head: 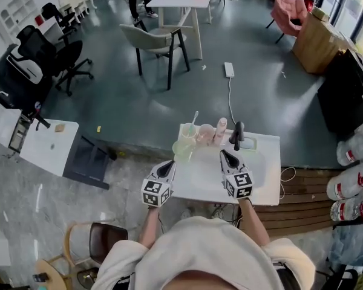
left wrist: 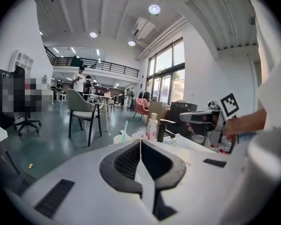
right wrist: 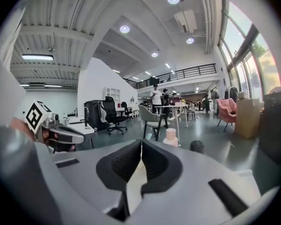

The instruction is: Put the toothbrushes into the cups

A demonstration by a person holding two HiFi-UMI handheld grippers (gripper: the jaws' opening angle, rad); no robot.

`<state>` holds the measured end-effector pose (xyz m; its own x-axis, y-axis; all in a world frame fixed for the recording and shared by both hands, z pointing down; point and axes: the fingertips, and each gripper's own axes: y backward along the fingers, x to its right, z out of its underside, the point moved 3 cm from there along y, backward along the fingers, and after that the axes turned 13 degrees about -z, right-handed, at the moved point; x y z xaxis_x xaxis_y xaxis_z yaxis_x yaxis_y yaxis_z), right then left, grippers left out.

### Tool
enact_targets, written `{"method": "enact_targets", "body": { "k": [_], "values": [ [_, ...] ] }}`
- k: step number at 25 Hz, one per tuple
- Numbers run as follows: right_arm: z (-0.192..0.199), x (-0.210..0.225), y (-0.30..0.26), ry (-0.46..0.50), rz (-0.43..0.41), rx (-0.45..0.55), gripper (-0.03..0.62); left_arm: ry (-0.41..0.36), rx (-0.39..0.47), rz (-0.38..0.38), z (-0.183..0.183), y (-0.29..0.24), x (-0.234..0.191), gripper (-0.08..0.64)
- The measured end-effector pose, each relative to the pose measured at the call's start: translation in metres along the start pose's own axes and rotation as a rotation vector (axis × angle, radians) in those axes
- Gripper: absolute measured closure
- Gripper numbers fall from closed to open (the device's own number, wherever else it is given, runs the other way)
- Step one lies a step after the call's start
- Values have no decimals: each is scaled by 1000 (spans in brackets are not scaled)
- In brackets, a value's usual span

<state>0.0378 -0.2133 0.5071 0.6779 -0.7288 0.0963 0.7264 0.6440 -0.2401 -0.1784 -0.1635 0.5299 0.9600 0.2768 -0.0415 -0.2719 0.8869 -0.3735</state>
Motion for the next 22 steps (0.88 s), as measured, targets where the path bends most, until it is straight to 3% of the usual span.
{"method": "enact_targets", "body": {
  "k": [11, 22],
  "values": [
    [51, 69, 126, -68, 230, -65, 594, -29, 10, 87, -19, -43, 61, 545],
    [70, 77, 145, -95, 243, -99, 594, -38, -5, 95, -20, -59, 81, 545]
  ]
}}
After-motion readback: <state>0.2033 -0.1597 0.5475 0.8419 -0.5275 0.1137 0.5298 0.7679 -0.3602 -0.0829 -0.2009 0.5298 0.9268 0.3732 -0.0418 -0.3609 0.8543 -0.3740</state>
